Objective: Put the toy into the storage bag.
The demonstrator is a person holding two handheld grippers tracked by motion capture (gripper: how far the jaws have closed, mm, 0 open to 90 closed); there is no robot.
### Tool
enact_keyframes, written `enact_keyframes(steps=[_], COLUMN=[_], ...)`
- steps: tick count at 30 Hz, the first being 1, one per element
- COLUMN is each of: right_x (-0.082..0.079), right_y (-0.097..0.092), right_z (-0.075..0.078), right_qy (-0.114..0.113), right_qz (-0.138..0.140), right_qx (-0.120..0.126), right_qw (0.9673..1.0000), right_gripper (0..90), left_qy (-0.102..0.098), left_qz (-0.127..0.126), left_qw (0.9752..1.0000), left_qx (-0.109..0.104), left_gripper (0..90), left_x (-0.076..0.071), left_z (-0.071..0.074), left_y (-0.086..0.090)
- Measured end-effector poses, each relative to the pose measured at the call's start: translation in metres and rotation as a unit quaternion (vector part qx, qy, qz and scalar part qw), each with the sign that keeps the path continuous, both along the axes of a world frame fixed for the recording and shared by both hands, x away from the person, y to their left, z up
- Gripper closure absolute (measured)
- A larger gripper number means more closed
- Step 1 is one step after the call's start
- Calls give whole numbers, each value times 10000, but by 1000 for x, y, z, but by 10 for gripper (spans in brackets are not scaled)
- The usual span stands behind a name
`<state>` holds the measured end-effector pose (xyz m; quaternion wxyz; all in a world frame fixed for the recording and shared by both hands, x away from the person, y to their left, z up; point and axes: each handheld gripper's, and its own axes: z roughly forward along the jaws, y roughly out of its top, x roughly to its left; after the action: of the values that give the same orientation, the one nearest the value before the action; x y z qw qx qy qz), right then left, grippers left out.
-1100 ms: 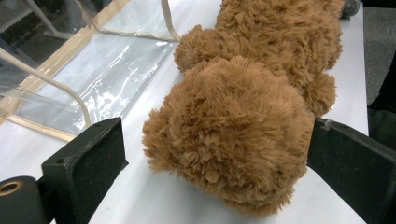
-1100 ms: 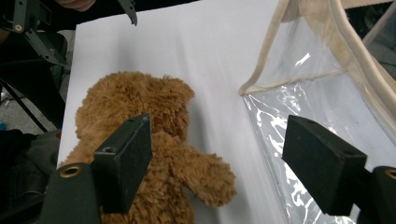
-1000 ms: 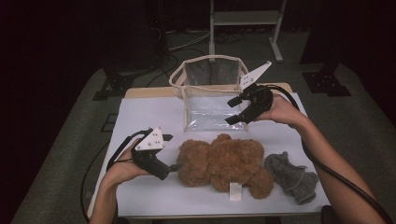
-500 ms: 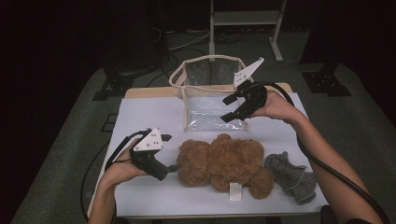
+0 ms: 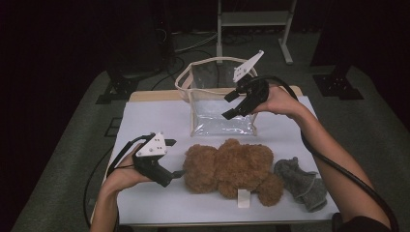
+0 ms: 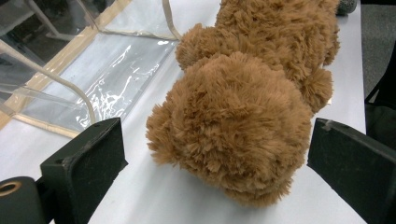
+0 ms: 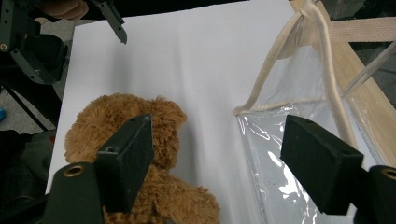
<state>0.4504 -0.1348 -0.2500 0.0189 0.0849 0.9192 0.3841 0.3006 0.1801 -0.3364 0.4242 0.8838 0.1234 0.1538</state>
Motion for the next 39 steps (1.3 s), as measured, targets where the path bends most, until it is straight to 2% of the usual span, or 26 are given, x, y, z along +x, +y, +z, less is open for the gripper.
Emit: enact_keyframes(steps=[8, 21, 31, 39], right_x=[8, 30, 49, 66], right_y=[7, 19, 20, 18], right_z=[6, 15, 12, -1], right_qy=[15, -13, 20, 94], right_qz=[94, 116, -13, -145], right_qx=[-104, -240, -297, -355], right_qw=[9999, 9996, 9996, 9992], right_gripper=[254, 265, 269, 294], left_qy=[-8, 42, 34, 43], left_qz=[43, 63, 94, 112], left_qw=[10000, 10000, 9999, 9999], left_qx=[-38, -4, -7, 2], left_gripper=[33, 33, 32, 33], left_x=[-1, 0, -1, -1], left_z=[1, -2, -2, -2], left_y=[1, 5, 7, 9])
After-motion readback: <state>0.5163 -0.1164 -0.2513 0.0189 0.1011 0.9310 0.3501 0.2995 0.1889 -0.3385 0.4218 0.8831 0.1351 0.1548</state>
